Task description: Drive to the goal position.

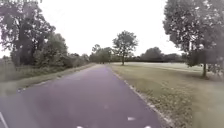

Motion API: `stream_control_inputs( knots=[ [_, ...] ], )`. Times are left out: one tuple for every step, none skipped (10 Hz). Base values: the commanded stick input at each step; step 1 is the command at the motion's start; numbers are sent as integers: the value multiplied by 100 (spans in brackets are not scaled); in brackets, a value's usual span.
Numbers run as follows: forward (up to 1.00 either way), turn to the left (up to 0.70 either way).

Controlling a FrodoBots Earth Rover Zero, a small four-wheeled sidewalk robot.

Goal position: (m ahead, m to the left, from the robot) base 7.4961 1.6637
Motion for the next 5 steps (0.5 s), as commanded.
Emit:
stream_control_inputs(
  knots=[
    [70,6],
    [70,5],
    [70,4],
    [70,3],
    [70,3]
  ],
)
